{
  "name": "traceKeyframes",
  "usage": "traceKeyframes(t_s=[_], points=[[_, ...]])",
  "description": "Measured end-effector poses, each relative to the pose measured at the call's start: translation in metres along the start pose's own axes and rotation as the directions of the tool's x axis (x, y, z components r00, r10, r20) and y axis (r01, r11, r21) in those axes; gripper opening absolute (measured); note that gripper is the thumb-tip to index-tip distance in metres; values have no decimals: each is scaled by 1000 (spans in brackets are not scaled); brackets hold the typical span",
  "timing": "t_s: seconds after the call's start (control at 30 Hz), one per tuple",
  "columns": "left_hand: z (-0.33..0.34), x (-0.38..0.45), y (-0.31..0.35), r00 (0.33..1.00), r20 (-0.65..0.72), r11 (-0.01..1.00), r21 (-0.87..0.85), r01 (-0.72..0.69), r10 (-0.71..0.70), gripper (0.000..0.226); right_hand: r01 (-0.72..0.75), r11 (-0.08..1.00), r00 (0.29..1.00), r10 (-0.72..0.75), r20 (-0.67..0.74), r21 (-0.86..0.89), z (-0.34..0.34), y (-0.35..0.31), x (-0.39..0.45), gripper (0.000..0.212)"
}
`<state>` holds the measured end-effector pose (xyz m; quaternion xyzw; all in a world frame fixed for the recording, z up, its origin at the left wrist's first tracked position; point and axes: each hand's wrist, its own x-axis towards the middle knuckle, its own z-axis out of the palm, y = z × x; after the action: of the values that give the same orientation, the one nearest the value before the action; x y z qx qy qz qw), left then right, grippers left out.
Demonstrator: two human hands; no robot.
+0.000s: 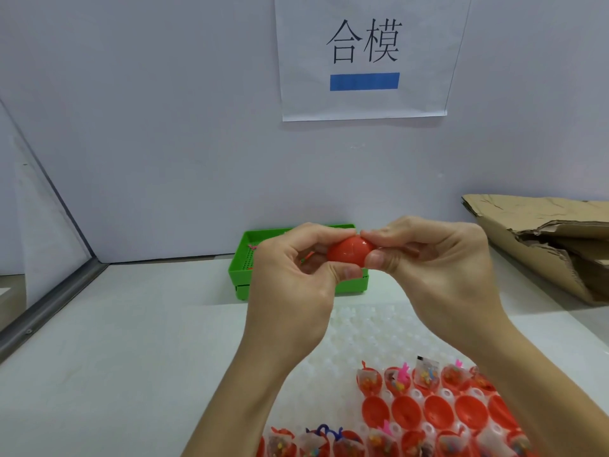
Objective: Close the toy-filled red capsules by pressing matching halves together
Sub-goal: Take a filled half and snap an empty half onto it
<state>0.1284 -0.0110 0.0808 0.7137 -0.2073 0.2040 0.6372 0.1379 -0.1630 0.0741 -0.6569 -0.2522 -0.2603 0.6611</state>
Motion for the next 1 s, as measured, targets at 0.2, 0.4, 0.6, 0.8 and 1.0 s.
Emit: traceKeyframes(t_s=[0.2, 0.4, 0.6, 0.8, 1.0], points=[[2, -2, -2, 998, 2, 991, 120, -58, 58, 34, 71, 993, 997, -71, 2, -94, 0, 5, -1, 32], [5, -1, -7, 998, 16, 981, 186, -60, 58, 22, 33, 990, 999, -33, -2, -137, 1, 7, -1, 31], [8, 0, -8, 999, 23, 999, 27, 46, -46, 18, -51, 993, 996, 58, 61, -107, -6, 0, 1, 16], [8, -1, -10, 999, 7, 998, 18, 53, -53, 24, -154, 982, 985, 161, 67, -107, -9, 7, 2, 22], [6, -1, -13, 995, -37, 960, 269, -78, 91, 30, -223, 967, 966, 237, 102, -126, -7, 6, 0, 24]])
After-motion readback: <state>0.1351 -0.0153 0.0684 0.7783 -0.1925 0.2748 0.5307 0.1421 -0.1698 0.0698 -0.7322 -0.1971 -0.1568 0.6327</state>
